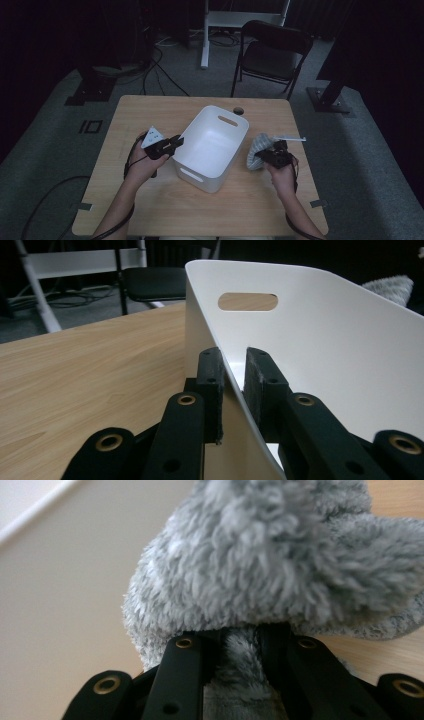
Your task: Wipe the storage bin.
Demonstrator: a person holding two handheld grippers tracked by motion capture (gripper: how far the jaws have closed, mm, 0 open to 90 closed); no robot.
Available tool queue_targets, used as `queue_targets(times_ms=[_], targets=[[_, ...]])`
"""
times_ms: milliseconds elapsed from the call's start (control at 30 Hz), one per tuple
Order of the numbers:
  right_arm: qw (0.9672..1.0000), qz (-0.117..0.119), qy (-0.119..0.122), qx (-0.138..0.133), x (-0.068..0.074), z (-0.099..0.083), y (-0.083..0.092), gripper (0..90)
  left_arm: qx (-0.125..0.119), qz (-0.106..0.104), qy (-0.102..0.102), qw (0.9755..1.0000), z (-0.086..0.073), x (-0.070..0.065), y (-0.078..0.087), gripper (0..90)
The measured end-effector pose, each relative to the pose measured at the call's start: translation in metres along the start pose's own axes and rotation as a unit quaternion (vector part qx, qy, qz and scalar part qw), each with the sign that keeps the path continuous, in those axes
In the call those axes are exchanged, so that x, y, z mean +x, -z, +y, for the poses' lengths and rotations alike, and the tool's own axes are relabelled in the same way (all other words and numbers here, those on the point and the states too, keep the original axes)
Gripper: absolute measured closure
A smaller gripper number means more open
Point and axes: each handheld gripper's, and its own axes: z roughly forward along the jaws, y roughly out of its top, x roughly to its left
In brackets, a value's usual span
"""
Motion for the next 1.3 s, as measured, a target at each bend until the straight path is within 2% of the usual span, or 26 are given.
queue_targets(times_ms=[67, 133, 267, 533, 700, 733, 800, 867, 967, 1067, 1133, 1300], targets=[[0.9999, 0.002, -0.007, -0.011, -0.006, 0.002, 0.007, 76.4, -0.003, -0.013, -0.001, 0.9999, -0.001, 0.005, 0.002, 75.7], [0.9997, 0.001, -0.012, -0.019, -0.012, 0.003, 0.012, 76.4, 0.002, -0.016, -0.007, 0.9998, 0.000, 0.008, 0.003, 75.7], [0.9994, -0.001, -0.021, -0.029, -0.021, 0.006, 0.015, 76.5, 0.013, -0.009, -0.025, 0.9996, 0.003, 0.016, 0.005, 76.7], [0.9993, -0.015, -0.031, -0.018, -0.038, 0.011, 0.002, 76.5, 0.016, -0.004, -0.040, 0.9991, 0.006, 0.037, 0.008, 75.6], [0.9990, -0.012, -0.039, -0.016, -0.051, 0.013, -0.009, 76.0, 0.021, 0.016, -0.054, 0.9982, 0.009, 0.046, 0.007, 73.1], [0.9991, -0.011, -0.037, -0.016, -0.053, 0.013, -0.010, 75.6, 0.021, 0.018, -0.051, 0.9983, 0.010, 0.047, 0.007, 73.0], [0.9989, -0.011, -0.042, -0.015, -0.058, 0.014, -0.014, 72.7, 0.021, 0.027, -0.052, 0.9981, 0.010, 0.051, 0.005, 69.2], [0.9989, -0.016, -0.044, -0.001, -0.064, 0.013, -0.020, 68.1, 0.018, 0.034, -0.053, 0.9979, 0.011, 0.053, 0.004, 65.7], [0.9986, -0.019, -0.049, 0.006, -0.070, 0.011, -0.025, 57.6, 0.011, 0.036, -0.054, 0.9978, 0.014, 0.054, 0.005, 62.8], [0.9985, -0.030, -0.045, -0.004, -0.070, 0.012, -0.022, 48.9, -0.012, 0.029, -0.037, 0.9988, 0.018, 0.053, 0.009, 57.1], [0.9984, -0.039, -0.039, -0.010, -0.069, 0.015, -0.020, 43.9, -0.016, 0.030, -0.038, 0.9987, 0.020, 0.052, 0.013, 54.6], [0.9985, -0.043, -0.021, -0.028, -0.060, 0.022, -0.012, 37.1, -0.023, 0.037, -0.031, 0.9986, 0.023, 0.048, 0.022, 49.9]])
